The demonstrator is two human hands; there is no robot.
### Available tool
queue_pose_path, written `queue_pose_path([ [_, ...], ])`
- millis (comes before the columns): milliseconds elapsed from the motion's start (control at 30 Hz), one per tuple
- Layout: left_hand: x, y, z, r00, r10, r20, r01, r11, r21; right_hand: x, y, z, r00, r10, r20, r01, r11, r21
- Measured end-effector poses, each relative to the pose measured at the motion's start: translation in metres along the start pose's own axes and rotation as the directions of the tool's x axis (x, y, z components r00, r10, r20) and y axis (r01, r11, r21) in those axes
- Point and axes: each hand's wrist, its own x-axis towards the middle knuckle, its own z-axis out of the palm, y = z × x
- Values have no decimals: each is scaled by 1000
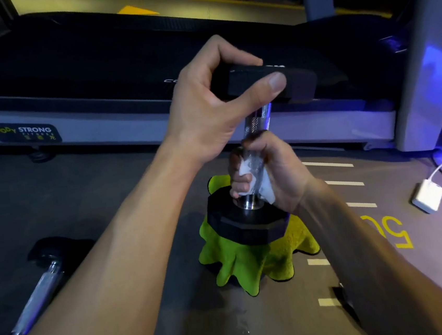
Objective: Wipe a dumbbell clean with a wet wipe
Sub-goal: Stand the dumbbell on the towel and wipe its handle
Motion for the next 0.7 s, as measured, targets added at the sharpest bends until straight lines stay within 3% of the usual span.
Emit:
queue_pose_path([
  [67, 0, -1, 1, 1000, 2, -12, -2, 1000, -1, 6, 4, 11, 980, -42, -194, 29, 997, -69],
  [167, -1, 0, 1, 1000, 0, -25, 0, 1000, 4, 13, 15, 25, 824, -210, -526, 79, 962, -260],
  [267, -3, 0, -1, 999, 0, -43, 1, 1000, 30, 9, 27, 32, 695, -406, -593, 109, 875, -471],
  [333, -3, 0, -2, 999, 1, -52, 1, 999, 40, 5, 33, 35, 717, -376, -586, 189, 915, -357],
  [400, -3, 0, -2, 999, 1, -51, 0, 1000, 24, 2, 32, 33, 802, -258, -539, 290, 957, -25],
  [467, -3, 0, -1, 999, 3, -37, -2, 1000, 14, -1, 23, 32, 877, -144, -459, 314, 894, 320],
  [567, -5, 1, 0, 1000, 6, -10, -6, 1000, 13, -1, 7, 24, 913, -11, -407, 158, 931, 329],
  [700, -4, 2, 1, 1000, 14, -5, -13, 1000, 2, 9, -5, 9, 964, 96, -250, -67, 990, 120],
])
